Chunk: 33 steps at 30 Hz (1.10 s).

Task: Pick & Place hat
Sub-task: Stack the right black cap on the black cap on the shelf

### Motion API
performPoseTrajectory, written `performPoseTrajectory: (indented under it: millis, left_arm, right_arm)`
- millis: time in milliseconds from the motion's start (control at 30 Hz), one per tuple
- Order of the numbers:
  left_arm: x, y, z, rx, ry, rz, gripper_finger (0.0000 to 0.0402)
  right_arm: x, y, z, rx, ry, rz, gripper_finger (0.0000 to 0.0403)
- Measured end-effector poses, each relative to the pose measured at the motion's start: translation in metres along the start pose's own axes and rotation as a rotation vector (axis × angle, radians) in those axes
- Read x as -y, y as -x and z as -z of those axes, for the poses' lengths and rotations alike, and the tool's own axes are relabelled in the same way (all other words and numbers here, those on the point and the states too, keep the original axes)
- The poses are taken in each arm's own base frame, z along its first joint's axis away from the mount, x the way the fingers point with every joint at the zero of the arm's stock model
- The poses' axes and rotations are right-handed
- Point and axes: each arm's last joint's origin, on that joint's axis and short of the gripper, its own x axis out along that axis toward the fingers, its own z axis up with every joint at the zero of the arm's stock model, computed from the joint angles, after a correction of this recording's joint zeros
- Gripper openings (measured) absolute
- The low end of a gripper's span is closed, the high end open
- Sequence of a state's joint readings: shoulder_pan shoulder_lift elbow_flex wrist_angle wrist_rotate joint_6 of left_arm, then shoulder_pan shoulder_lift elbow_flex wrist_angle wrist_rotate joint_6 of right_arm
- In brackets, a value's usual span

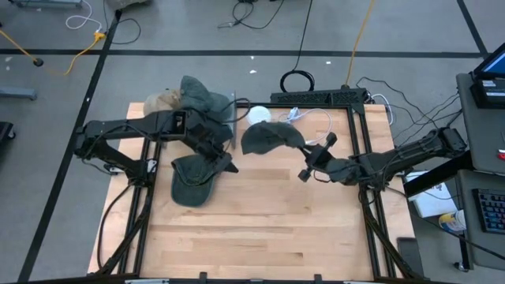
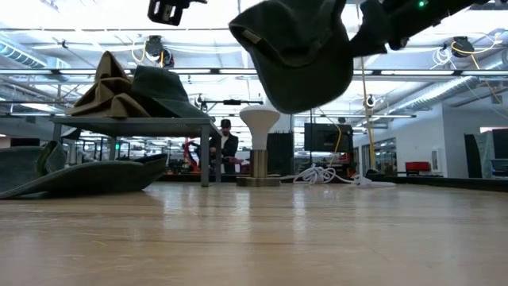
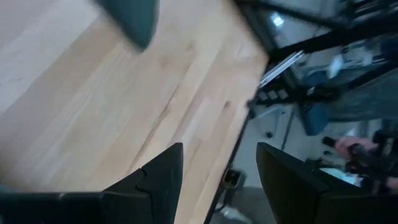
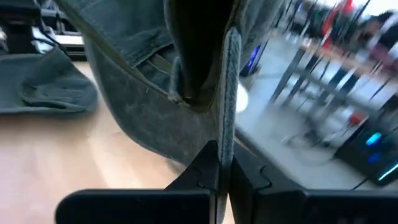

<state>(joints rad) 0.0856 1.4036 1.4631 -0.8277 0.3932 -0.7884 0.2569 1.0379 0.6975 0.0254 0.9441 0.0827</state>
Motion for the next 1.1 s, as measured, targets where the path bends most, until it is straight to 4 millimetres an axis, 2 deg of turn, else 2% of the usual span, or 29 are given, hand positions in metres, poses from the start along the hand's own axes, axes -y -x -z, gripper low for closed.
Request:
performPoseTrajectory:
  millis: [300,467,667,867,1000,1100]
  left_arm:
    - [0.012,0.032,-0.015,0.209,-0.185,0.168,0.0207]
    - [0.020,0.064,-0.018,0.404,-0.345,0.200,0.0207]
    - [0.027,0.102,-0.012,0.670,-0.566,0.130,0.0207]
    - [0.037,0.130,-0.008,0.910,-0.773,0.033,0.0207]
    - [0.036,0.138,-0.006,0.979,-0.756,-0.048,0.0207]
    - [0.036,0.140,-0.005,0.993,-0.667,-0.027,0.0207]
  right_arm:
    - [0.007,0.003,-0.025,0.120,0.239,0.214,0.0005]
    - [0.011,0.007,-0.041,0.200,0.282,0.256,0.0005]
    - [0.016,0.015,-0.053,0.186,0.351,0.366,0.0005]
    - [0.017,0.025,-0.082,0.153,0.458,0.412,0.0006]
    - [0.017,0.027,-0.105,0.159,0.461,0.423,0.0005]
    - [0.015,0.023,-0.119,0.178,0.481,0.424,0.0005]
